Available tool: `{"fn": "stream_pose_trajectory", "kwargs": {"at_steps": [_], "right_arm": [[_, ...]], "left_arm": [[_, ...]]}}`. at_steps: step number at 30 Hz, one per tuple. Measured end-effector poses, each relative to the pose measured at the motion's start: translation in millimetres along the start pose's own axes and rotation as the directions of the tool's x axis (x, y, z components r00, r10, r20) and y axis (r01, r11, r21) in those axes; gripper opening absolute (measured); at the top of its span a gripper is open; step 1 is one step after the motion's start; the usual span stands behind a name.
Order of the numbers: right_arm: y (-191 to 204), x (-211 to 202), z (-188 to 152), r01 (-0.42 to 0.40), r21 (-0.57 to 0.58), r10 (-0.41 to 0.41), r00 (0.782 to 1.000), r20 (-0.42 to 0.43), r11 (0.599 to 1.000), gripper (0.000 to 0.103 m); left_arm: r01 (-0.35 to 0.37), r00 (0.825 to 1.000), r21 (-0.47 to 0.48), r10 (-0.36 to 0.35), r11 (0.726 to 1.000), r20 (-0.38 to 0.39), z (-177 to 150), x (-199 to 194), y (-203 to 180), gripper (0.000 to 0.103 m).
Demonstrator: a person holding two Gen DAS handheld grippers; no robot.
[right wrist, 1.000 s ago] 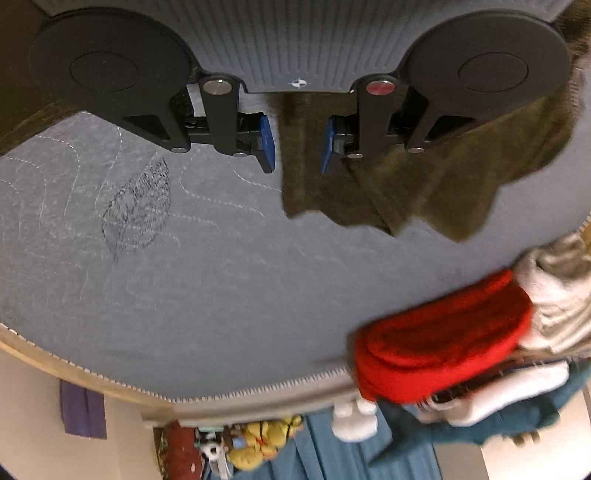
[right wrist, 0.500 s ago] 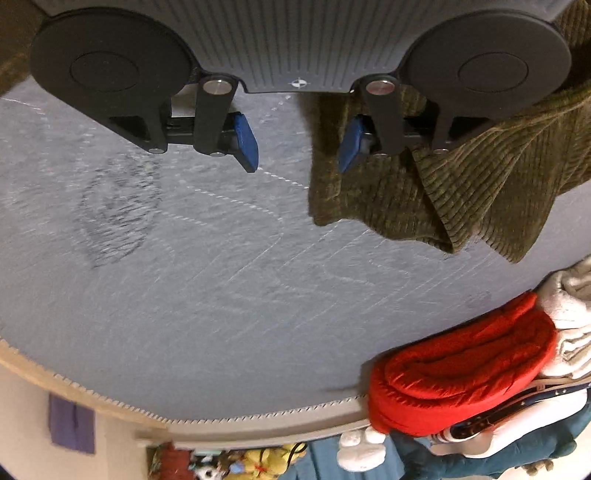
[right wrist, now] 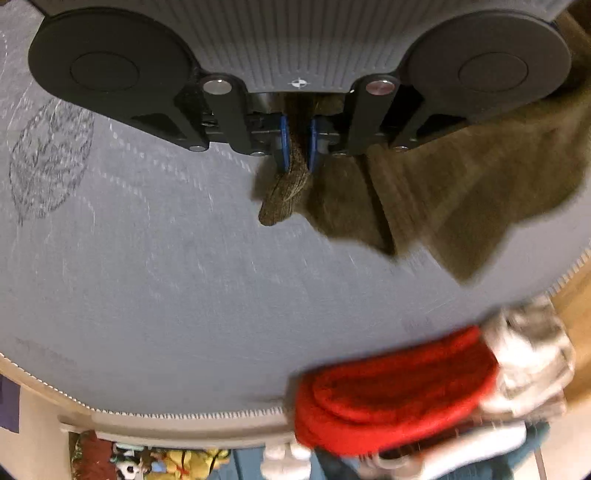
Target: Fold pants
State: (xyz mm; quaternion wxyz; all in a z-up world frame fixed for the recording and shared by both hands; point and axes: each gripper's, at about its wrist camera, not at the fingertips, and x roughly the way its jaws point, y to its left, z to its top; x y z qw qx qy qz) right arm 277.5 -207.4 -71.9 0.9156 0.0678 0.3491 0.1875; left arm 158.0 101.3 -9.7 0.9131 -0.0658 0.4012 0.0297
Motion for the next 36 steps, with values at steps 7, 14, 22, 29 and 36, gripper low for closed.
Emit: {"fn": "stream_pose_trajectory", "kwargs": {"at_steps": [7, 14, 22, 29, 36], "right_arm": [[-32.4, -85.8, 31.5, -0.099, 0.213, 0.025, 0.945, 0.326, 0.972, 0.009], [-159.7, -150.7, -20.9, 0.325, 0.854, -0.771, 0.623, 0.129, 0.406, 0.009], [-225.6, -114.2, -38.3, 0.381, 0.818, -0.694, 0.719, 0.029, 0.430, 0.013], [-181.2, -127.7, -18.7, 0.403, 0.788, -0.722, 0.688, 0.075, 0.466, 0.025], [-74.5, -116.3, -14.0, 0.246, 0.706, -0.466, 0.874, 0.135, 0.664, 0.033]], "left_arm": [[-0.011, 1.000, -0.024, 0.011, 1.000, 0.005, 4.8, 5.5, 4.7, 0.054], [-0.010, 1.000, -0.018, 0.010, 1.000, 0.001, 4.8, 9.9, 4.0, 0.054], [0.005, 1.000, -0.006, -0.005, 1.000, -0.018, 6.3, 18.7, 1.4, 0.058], [0.062, 0.997, 0.029, -0.060, 0.998, -0.043, 2.4, 33.3, 2.1, 0.059], [0.264, 0.964, 0.092, -0.264, 0.960, -0.020, -6.4, 42.9, -33.4, 0.047]]}}
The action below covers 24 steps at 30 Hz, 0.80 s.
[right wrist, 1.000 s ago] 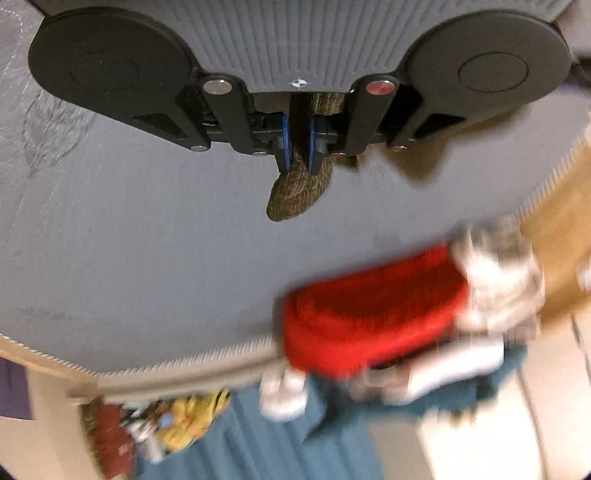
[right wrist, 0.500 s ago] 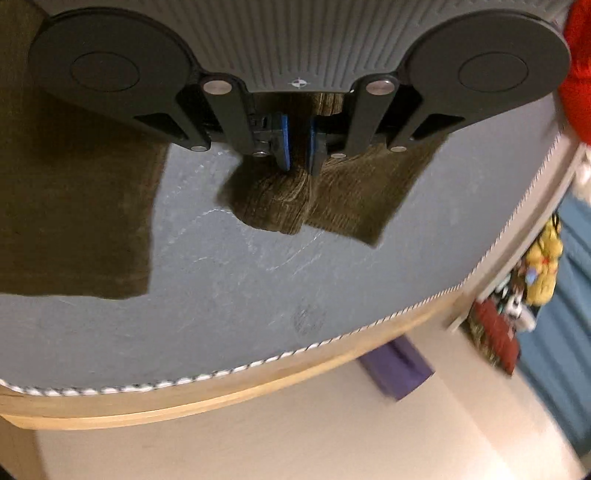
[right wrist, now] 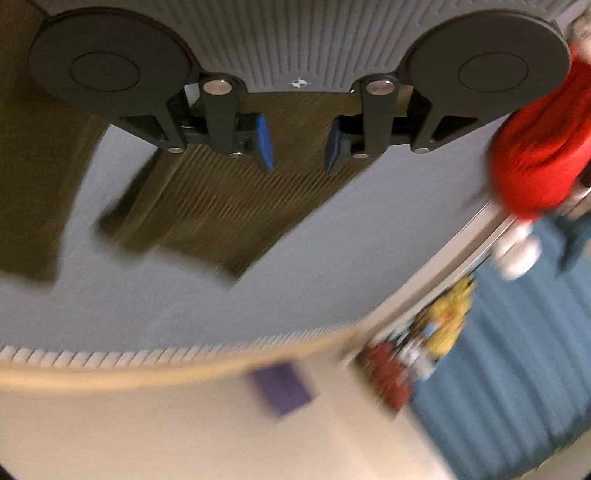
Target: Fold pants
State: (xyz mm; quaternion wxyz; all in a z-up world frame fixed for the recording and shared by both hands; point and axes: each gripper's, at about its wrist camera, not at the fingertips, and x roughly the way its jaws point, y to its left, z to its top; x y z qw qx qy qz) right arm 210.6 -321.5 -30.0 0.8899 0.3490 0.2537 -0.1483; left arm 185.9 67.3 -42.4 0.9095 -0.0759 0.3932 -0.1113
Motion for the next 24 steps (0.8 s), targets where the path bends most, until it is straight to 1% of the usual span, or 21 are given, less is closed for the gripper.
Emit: {"fn": "stream_pose_trajectory", "kwargs": {"at_steps": [1, 2, 4, 5, 6, 7, 9, 10, 11, 12, 13, 14, 15, 16, 17, 19, 20, 21, 22, 24], "right_arm": [[3.3, 5.1, -12.0, 0.004, 0.015, -0.003, 0.998, -0.069, 1.000, 0.033], [3.2, 12.1, -21.1, 0.013, 0.031, -0.009, 0.992, -0.124, 0.999, 0.033], [-3.6, 26.9, -32.3, 0.056, 0.071, -0.040, 0.978, -0.206, 0.996, 0.033], [-9.5, 35.6, -35.9, 0.078, 0.096, -0.054, 0.970, -0.238, 0.992, 0.035], [-12.7, 41.7, -38.2, 0.092, 0.103, -0.062, 0.964, -0.257, 0.990, 0.037], [-16.3, 47.9, -38.3, 0.083, 0.113, -0.051, 0.965, -0.256, 0.990, 0.037], [-11.6, 53.3, -34.4, 0.052, 0.094, -0.028, 0.971, -0.239, 0.994, 0.043], [-10.6, 57.1, -31.4, 0.036, 0.096, -0.012, 0.970, -0.243, 0.995, 0.048], [-10.8, 60.9, -29.5, 0.025, 0.110, 0.002, 0.971, -0.241, 0.994, 0.047], [-13.7, 63.1, -28.4, 0.023, 0.122, 0.007, 0.971, -0.238, 0.992, 0.046], [-14.3, 65.2, -26.9, 0.030, 0.121, 0.000, 0.971, -0.238, 0.992, 0.036], [-13.9, 65.6, -25.8, 0.046, 0.106, -0.020, 0.971, -0.239, 0.993, 0.018], [-16.5, 67.6, -23.8, 0.053, 0.103, -0.027, 0.969, -0.244, 0.993, 0.015], [-20.4, 69.7, -20.7, 0.047, 0.124, -0.015, 0.969, -0.247, 0.991, 0.011], [-24.5, 68.1, -17.7, 0.045, 0.136, -0.010, 0.969, -0.248, 0.990, 0.010], [-31.5, 48.7, -6.2, 0.065, 0.128, -0.039, 0.980, -0.195, 0.990, 0.009], [-32.5, 38.5, -1.7, 0.065, 0.118, -0.045, 0.985, -0.166, 0.991, 0.009], [-35.3, 28.8, 6.8, 0.054, 0.114, -0.038, 0.989, -0.143, 0.992, 0.009], [-39.7, 20.1, 14.5, 0.035, 0.112, -0.018, 0.988, -0.151, 0.993, 0.008], [-50.5, 17.4, 17.9, 0.042, 0.098, -0.021, 0.979, -0.202, 0.994, 0.008]], "left_arm": [[0.025, 1.000, 0.025, -0.025, 0.999, 0.006, -2.1, 4.8, -7.3, 0.046], [0.033, 0.999, 0.046, -0.034, 0.998, 0.008, -3.8, 9.0, -12.6, 0.046], [0.026, 1.000, 0.086, -0.026, 0.996, 0.004, -6.6, 21.7, -22.7, 0.046], [0.014, 1.000, 0.092, -0.014, 0.996, -0.005, -7.3, 28.0, -25.4, 0.046], [-0.003, 1.000, 0.094, 0.004, 0.996, -0.016, -8.0, 34.6, -27.8, 0.047], [-0.026, 0.999, 0.092, 0.028, 0.995, -0.024, -8.8, 40.9, -29.3, 0.048], [-0.052, 0.998, 0.088, 0.056, 0.995, -0.041, -9.7, 53.1, -31.7, 0.049], [-0.062, 0.996, 0.093, 0.067, 0.994, -0.051, -10.1, 58.5, -33.4, 0.050], [-0.079, 0.994, 0.103, 0.086, 0.992, -0.063, -10.8, 64.8, -35.4, 0.050], [-0.095, 0.992, 0.112, 0.103, 0.989, -0.070, -11.5, 71.2, -37.1, 0.050], [-0.110, 0.990, 0.126, 0.121, 0.986, -0.077, -12.2, 77.0, -37.8, 0.049], [-0.126, 0.987, 0.142, 0.138, 0.982, -0.079, -12.3, 79.9, -37.6, 0.039], [-0.144, 0.985, 0.158, 0.157, 0.977, -0.076, -12.2, 82.1, -38.5, 0.034], [-0.149, 0.984, 0.164, 0.162, 0.975, -0.074, -11.6, 81.6, -38.2, 0.029], [-0.143, 0.985, 0.158, 0.156, 0.977, -0.073, -9.8, 78.3, -36.8, 0.025], [-0.135, 0.987, 0.139, 0.146, 0.981, -0.065, -3.7, 66.0, -32.0, 0.022], [-0.128, 0.988, 0.128, 0.137, 0.984, -0.065, -0.4, 57.6, -28.7, 0.022], [-0.106, 0.991, 0.113, 0.114, 0.988, -0.068, 1.4, 47.9, -25.2, 0.021], [-0.084, 0.994, 0.107, 0.091, 0.991, -0.067, 2.4, 38.1, -23.0, 0.021], [-0.058, 0.995, 0.143, 0.068, 0.988, -0.067, 2.0, 22.9, -23.2, 0.020]]}}
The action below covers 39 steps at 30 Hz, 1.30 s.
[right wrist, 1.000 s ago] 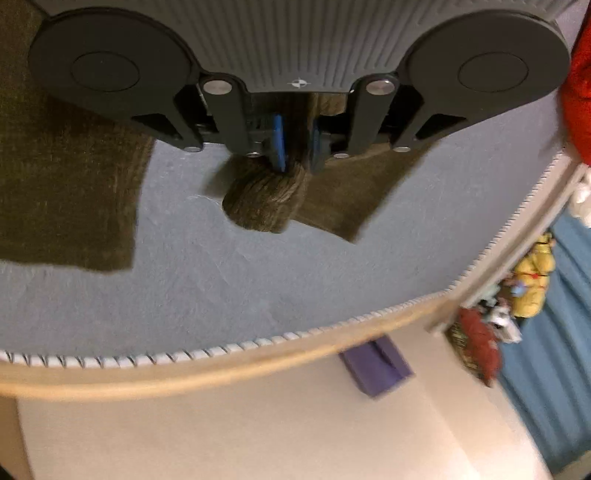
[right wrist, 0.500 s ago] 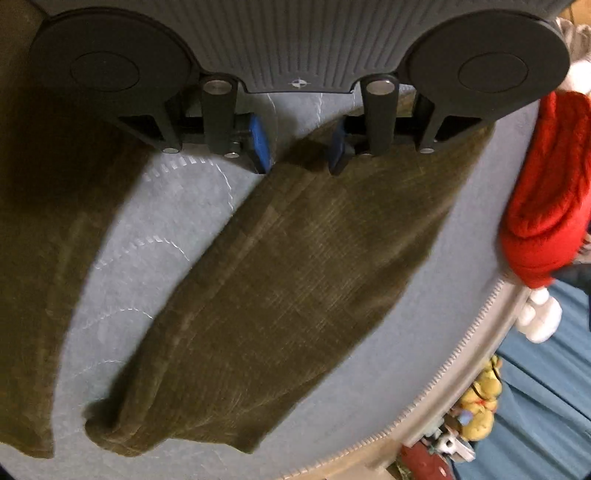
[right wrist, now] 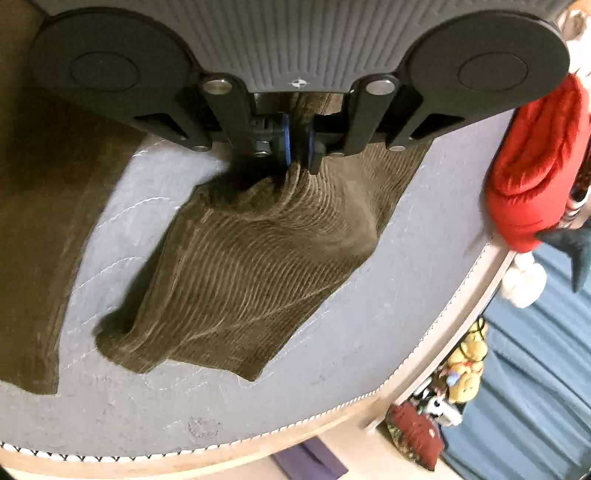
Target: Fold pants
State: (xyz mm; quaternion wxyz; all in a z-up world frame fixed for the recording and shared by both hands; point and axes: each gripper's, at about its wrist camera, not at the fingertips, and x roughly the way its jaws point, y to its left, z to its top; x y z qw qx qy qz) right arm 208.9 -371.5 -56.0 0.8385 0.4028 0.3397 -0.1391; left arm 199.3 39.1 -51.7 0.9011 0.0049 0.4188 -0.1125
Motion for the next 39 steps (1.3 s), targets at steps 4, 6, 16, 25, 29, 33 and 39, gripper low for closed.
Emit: {"fn": "stream_pose_trajectory", "kwargs": {"at_steps": [4, 6, 16, 25, 29, 33, 39], "right_arm": [[-23.5, 7.0, -1.5, 0.019, -0.060, -0.027, 0.991, -0.135, 0.998, 0.024], [-36.1, -4.2, 11.0, -0.012, -0.037, 0.009, 0.995, -0.096, 0.999, 0.045], [-142.3, 20.8, 110.3, -0.091, 0.266, 0.067, 0.993, 0.098, 0.960, 0.072], [-143.3, 22.1, 145.9, 0.015, 0.108, -0.051, 0.940, 0.337, 0.994, 0.011], [-155.4, 40.2, 156.9, 0.093, 0.093, -0.116, 0.950, 0.290, 0.991, 0.011], [-163.2, 56.1, 151.5, 0.161, 0.063, -0.172, 0.953, 0.249, 0.985, 0.018], [-145.9, 29.0, 140.7, 0.215, 0.050, -0.220, 0.920, 0.324, 0.975, 0.050]], "left_arm": [[0.053, 0.995, 0.075, -0.046, 0.996, -0.089, -14.6, 1.3, 2.1, 0.032], [0.064, 0.997, 0.004, -0.064, 0.998, -0.034, -12.0, -7.1, 14.8, 0.040], [-0.112, 0.975, -0.344, 0.169, 0.932, 0.142, 9.0, -33.6, 117.5, 0.048], [-0.251, 0.948, -0.520, 0.317, 0.816, 0.040, -0.1, -40.9, 223.6, 0.048], [-0.240, 0.956, -0.511, 0.294, 0.825, 0.025, -6.1, -41.7, 237.7, 0.067], [-0.230, 0.961, -0.537, 0.276, 0.812, 0.005, -18.6, -35.5, 251.6, 0.070], [-0.122, 0.989, -0.631, 0.147, 0.766, -0.012, -35.1, -9.6, 279.5, 0.072]]}}
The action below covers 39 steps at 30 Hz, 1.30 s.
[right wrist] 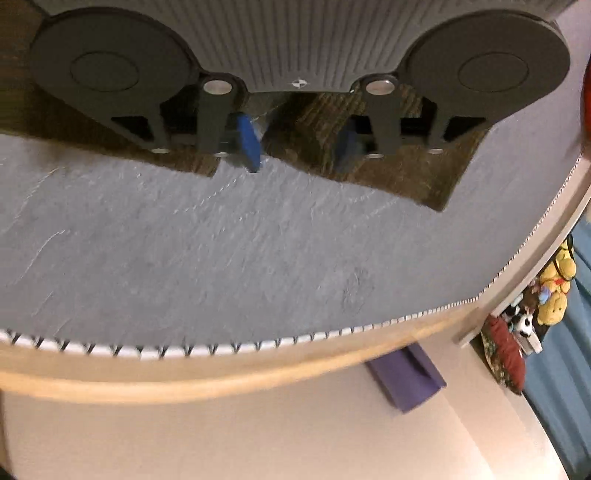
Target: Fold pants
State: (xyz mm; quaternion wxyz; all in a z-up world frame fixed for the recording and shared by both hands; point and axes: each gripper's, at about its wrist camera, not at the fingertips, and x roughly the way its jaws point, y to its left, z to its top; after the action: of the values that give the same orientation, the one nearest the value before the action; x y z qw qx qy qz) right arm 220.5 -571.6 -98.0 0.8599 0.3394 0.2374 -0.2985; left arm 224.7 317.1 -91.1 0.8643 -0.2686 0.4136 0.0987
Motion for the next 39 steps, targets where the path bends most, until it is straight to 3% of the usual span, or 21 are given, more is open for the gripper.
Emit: {"fn": "stream_pose_trajectory", "kwargs": {"at_steps": [2, 4, 6, 8, 9, 12, 13, 15, 17, 20, 24, 28, 31, 33, 34, 36, 37, 39], "right_arm": [[2.8, -10.2, 0.8, -0.031, -0.004, 0.031, 1.000, 0.002, 0.999, 0.050], [14.8, -16.8, 5.7, -0.051, -0.022, 0.051, 0.998, 0.019, 0.998, 0.050], [22.7, -28.3, 7.0, -0.071, -0.049, 0.073, 0.997, 0.038, 0.996, 0.050], [32.5, -37.6, 7.4, -0.098, -0.069, 0.102, 0.994, 0.048, 0.993, 0.050], [36.6, -43.5, 7.4, -0.114, -0.078, 0.118, 0.992, 0.050, 0.990, 0.050], [50.1, -59.5, 10.1, -0.159, -0.113, 0.167, 0.984, 0.060, 0.981, 0.050], [54.0, -65.9, 10.2, -0.176, -0.130, 0.185, 0.981, 0.063, 0.976, 0.050], [61.0, -78.7, 10.5, -0.201, -0.168, 0.214, 0.974, 0.068, 0.965, 0.050], [68.3, -90.1, 8.5, -0.226, -0.208, 0.243, 0.968, 0.060, 0.952, 0.050], [77.4, -104.6, 3.4, -0.258, -0.246, 0.275, 0.961, 0.036, 0.934, 0.050], [90.7, -128.0, -6.1, -0.302, -0.310, 0.324, 0.946, 0.020, 0.901, 0.052], [105.4, -157.0, -18.1, -0.350, -0.354, 0.374, 0.928, -0.003, 0.867, 0.053], [113.7, -183.9, -26.0, -0.393, -0.378, 0.420, 0.908, -0.014, 0.838, 0.054], [119.3, -205.0, -30.3, -0.429, -0.390, 0.456, 0.889, -0.025, 0.815, 0.055], [121.9, -218.4, -32.5, -0.450, -0.397, 0.479, 0.877, -0.030, 0.800, 0.056], [125.5, -242.2, -36.5, -0.473, -0.409, 0.510, 0.860, -0.023, 0.780, 0.059], [127.6, -254.6, -38.9, -0.484, -0.411, 0.524, 0.852, -0.020, 0.772, 0.061], [129.6, -277.3, -44.8, -0.520, -0.406, 0.558, 0.829, -0.030, 0.751, 0.063]], "left_arm": [[0.071, 0.997, -0.033, -0.073, 0.997, -0.038, -2.2, 7.5, 1.1, 0.073], [0.065, 0.997, 0.013, -0.065, 0.998, -0.041, -6.1, 9.9, -6.9, 0.075], [0.028, 0.999, 0.101, -0.025, 0.995, -0.033, -9.5, 9.1, -18.1, 0.063], [-0.002, 1.000, 0.155, 0.003, 0.988, -0.001, -6.9, 3.6, -20.2, 0.041], [-0.009, 0.999, 0.147, 0.002, 0.989, 0.050, -3.2, -5.5, -18.0, 0.040], [-0.099, 0.976, 0.139, 0.069, 0.985, 0.206, 8.5, -35.6, -16.8, 0.040], [-0.122, 0.973, 0.154, 0.087, 0.980, 0.215, 8.0, -36.8, -17.9, 0.041], [-0.128, 0.984, 0.138, 0.109, 0.982, 0.141, 4.4, -26.1, -11.9, 0.046], [-0.186, 0.979, 0.131, 0.173, 0.974, 0.105, -0.4, -22.0, -9.1, 0.058], [-0.235, 0.960, 0.171, 0.201, 0.957, 0.195, -4.4, -47.9, -23.2, 0.062], [-0.110, 0.980, 0.269, 0.059, 0.957, 0.188, -19.3, -71.7, -47.8, 0.062], [0.017, 0.996, 0.412, -0.053, 0.911, 0.076, -49.0, -75.8, -66.7, 0.061], [0.054, 0.998, 0.494, -0.057, 0.868, -0.009, -73.0, -63.9, -70.7, 0.060], [-0.016, 0.996, 0.539, 0.062, 0.842, -0.067, -90.1, -44.5, -66.2, 0.059], [-0.075, 0.989, 0.572, 0.136, 0.817, -0.064, -100.9, -36.6, -63.7, 0.055], [-0.134, 0.984, 0.622, 0.179, 0.772, -0.010, -113.7, -44.1, -74.0, 0.055], [-0.175, 0.976, 0.623, 0.216, 0.762, 0.010, -116.9, -51.2, -81.4, 0.055], [-0.142, 0.986, 0.589, 0.164, 0.795, 0.016, -121.9, -73.8, -90.0, 0.055]]}}
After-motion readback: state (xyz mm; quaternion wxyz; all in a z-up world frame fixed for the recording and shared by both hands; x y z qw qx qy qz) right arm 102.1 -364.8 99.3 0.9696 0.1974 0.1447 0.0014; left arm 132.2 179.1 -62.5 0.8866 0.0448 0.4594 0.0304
